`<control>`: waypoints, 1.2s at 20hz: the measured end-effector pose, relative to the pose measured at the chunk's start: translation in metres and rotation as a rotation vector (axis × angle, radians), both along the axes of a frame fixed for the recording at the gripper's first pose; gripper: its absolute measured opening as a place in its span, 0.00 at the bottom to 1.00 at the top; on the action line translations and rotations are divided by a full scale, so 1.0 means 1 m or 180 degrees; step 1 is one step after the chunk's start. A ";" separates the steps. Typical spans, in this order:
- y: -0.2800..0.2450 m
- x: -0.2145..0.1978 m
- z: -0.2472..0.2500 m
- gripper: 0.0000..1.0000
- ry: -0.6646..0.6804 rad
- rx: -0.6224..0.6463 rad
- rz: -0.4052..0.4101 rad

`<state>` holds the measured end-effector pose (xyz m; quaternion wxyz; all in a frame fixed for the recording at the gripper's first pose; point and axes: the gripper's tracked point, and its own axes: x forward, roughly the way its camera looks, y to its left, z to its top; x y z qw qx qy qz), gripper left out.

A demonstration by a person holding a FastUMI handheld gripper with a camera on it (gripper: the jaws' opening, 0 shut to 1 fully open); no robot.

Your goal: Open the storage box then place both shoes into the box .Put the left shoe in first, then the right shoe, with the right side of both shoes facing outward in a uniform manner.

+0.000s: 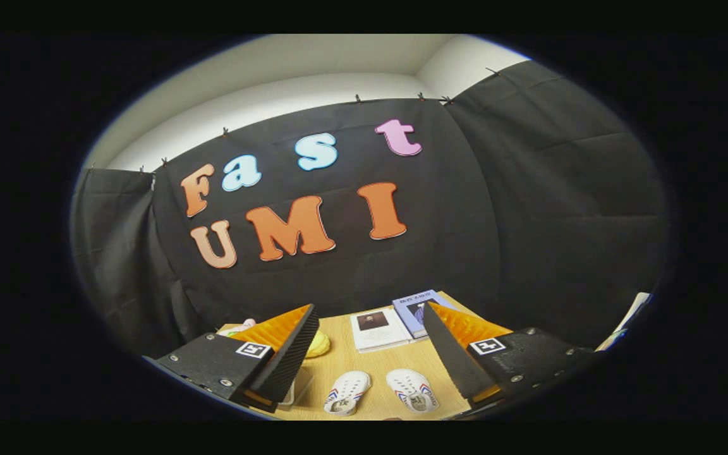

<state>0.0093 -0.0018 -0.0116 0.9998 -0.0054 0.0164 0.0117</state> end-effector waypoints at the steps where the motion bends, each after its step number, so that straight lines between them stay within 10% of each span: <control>1: -0.001 0.001 -0.001 0.98 0.0004 -0.0002 -0.0003; 24: 0.044 0.041 -0.108 0.98 0.0850 0.0430 0.0664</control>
